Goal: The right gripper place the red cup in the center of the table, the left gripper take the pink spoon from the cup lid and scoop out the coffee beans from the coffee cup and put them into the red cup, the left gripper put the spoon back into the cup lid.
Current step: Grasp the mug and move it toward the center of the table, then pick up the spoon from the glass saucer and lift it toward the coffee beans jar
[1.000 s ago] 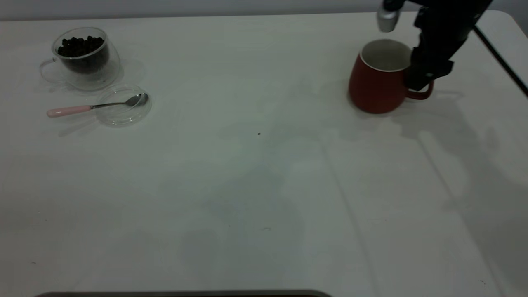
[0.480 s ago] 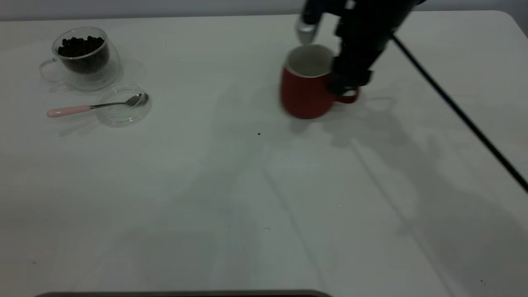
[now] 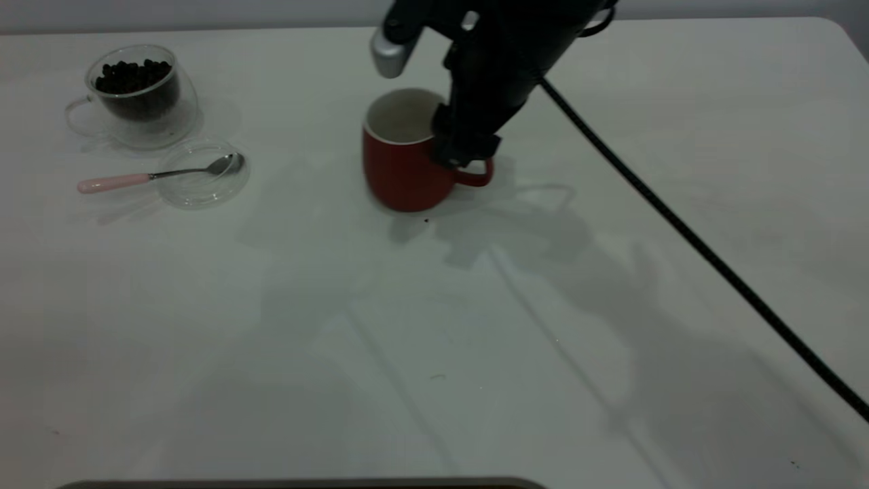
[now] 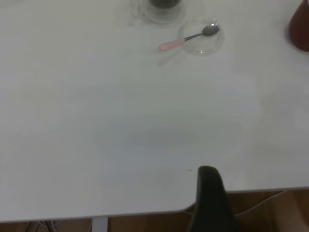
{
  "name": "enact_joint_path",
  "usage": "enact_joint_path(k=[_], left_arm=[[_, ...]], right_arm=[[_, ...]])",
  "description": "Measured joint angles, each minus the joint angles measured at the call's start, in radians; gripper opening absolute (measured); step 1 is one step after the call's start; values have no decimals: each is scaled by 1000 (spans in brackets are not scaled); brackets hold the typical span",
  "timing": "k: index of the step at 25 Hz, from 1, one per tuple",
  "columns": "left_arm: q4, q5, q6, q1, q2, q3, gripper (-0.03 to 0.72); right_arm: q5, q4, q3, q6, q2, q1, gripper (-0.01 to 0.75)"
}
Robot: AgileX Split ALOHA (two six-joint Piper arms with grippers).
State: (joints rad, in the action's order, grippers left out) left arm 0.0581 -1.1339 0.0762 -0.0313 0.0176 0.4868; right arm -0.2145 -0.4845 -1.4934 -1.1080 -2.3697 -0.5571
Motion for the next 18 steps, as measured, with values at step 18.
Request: enact_joint_path(k=[18], left_arm=[[0,0,0,0,0,0,561]], right_arm=[[-828,221,5,577,724,205,591]])
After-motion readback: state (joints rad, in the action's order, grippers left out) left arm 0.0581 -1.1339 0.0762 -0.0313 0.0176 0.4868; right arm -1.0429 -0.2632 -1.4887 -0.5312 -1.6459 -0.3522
